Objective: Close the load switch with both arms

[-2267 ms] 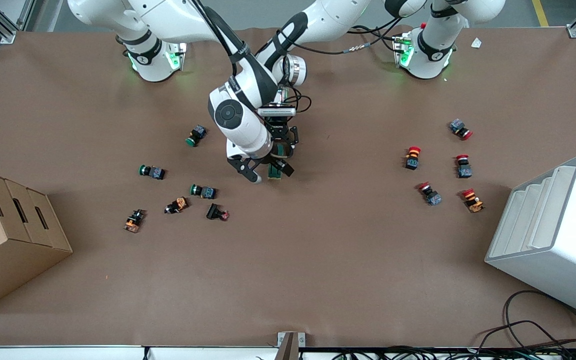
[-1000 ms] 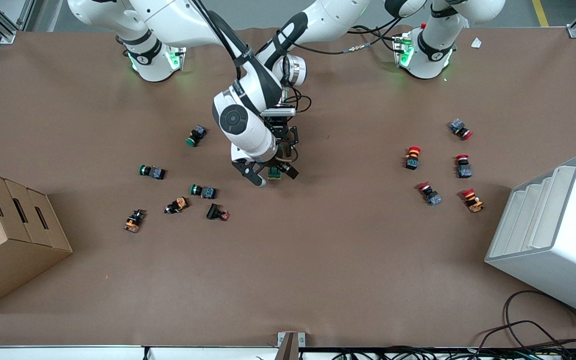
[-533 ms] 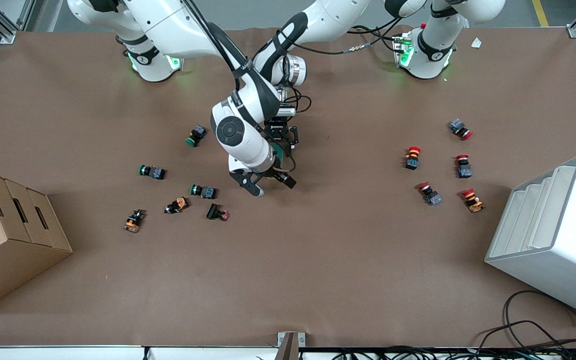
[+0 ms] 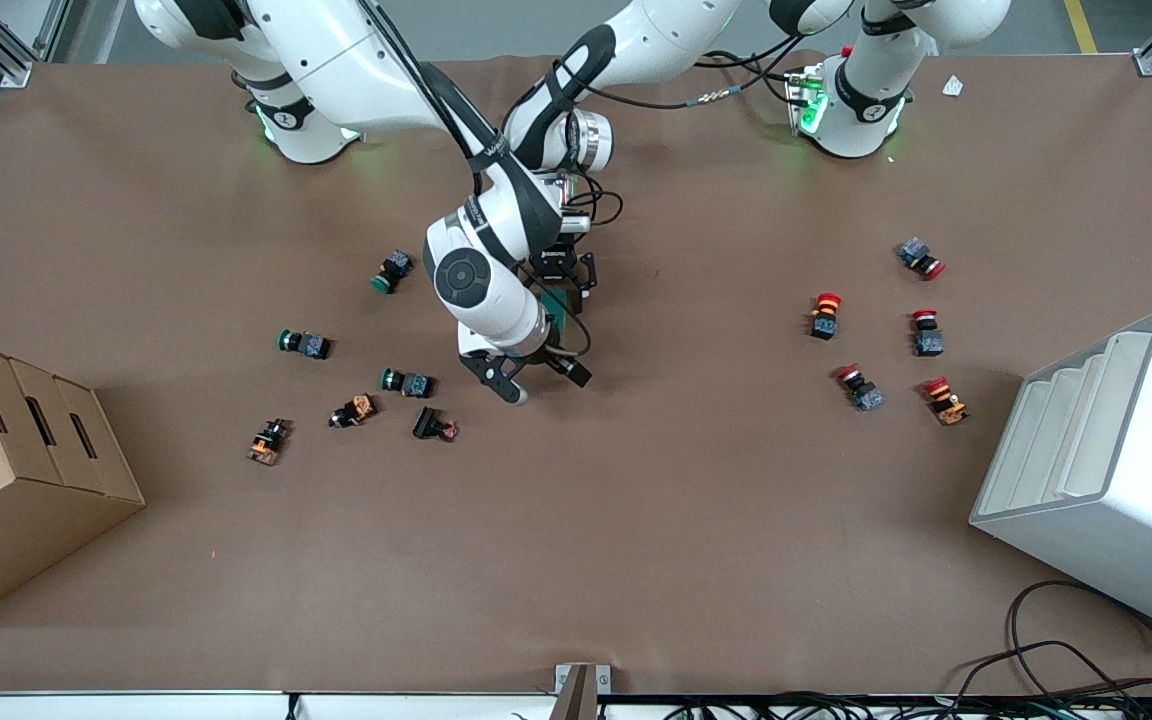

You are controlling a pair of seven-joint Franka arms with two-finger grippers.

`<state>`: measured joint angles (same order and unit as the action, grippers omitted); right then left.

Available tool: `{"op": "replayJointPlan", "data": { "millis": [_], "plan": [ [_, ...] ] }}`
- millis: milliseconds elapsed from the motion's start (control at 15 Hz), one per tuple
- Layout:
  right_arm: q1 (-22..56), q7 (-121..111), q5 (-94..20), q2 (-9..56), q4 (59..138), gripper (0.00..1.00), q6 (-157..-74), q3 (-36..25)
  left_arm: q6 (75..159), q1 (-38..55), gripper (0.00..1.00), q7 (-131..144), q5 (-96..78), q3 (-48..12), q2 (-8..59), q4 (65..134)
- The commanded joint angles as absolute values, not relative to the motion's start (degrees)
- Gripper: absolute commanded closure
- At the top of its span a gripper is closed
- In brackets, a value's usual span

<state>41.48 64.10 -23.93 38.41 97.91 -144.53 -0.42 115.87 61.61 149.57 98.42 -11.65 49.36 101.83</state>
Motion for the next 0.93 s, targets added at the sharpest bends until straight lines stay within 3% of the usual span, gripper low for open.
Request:
{"op": "replayJointPlan", "data": {
  "millis": [0,133,600,867],
  "plan": [
    [38.60,61.71,-24.52,39.55,93.96,0.00,-141.53,-0.17,116.54,61.52,0.00,148.10,98.26,-11.51,50.19,100.37],
    [35.70,56.02,-24.35,39.11,91.59,0.00,-134.60,-0.44,116.54,61.17,0.00,148.01,98.35,-11.51,50.10,100.37],
    [21.56,24.48,-14.86,27.53,90.62,0.00,-109.63,-5.45,117.07,61.00,0.00,142.93,91.96,-11.78,48.17,97.57],
    [12.68,10.22,-5.56,22.60,86.15,0.00,-95.48,-5.89,117.33,60.47,0.00,131.86,78.34,-11.69,47.02,88.72]
  ]
}}
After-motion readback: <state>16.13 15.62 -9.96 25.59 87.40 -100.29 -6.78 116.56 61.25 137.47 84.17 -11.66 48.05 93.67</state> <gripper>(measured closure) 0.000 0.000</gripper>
